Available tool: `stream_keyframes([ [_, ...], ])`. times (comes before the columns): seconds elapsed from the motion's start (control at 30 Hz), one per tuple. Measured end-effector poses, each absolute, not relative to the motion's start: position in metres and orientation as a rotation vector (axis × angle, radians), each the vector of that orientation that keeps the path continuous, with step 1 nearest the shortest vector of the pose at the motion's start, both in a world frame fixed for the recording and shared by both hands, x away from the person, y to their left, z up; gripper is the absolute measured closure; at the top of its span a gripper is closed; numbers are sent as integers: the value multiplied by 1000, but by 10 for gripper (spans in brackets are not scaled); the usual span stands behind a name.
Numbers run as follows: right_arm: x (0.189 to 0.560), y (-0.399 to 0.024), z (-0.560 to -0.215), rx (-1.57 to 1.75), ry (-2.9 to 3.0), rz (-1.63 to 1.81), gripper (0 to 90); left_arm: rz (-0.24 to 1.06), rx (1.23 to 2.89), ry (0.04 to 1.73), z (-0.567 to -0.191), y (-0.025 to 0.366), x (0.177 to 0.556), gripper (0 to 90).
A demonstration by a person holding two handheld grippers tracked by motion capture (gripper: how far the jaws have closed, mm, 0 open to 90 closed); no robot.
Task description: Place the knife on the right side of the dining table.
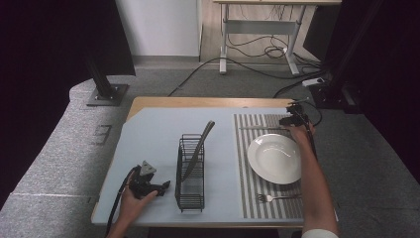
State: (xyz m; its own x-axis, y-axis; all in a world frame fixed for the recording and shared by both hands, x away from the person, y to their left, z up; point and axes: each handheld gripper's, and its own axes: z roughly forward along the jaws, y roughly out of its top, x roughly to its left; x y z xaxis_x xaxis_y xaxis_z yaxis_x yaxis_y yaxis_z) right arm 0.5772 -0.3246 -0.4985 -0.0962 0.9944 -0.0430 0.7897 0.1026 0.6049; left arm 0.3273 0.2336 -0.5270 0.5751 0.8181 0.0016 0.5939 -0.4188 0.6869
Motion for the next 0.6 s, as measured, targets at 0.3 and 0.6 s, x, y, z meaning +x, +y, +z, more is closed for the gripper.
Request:
stream_keyframes([
  [0.3, 562, -318, -489, 1722, 1942, 723, 352, 448, 2160, 1120, -527, 234, 327, 130],
  [0.6, 532, -306, -474, 1695, 1947, 892, 352, 448, 2159, 1121, -527, 234, 327, 130],
])
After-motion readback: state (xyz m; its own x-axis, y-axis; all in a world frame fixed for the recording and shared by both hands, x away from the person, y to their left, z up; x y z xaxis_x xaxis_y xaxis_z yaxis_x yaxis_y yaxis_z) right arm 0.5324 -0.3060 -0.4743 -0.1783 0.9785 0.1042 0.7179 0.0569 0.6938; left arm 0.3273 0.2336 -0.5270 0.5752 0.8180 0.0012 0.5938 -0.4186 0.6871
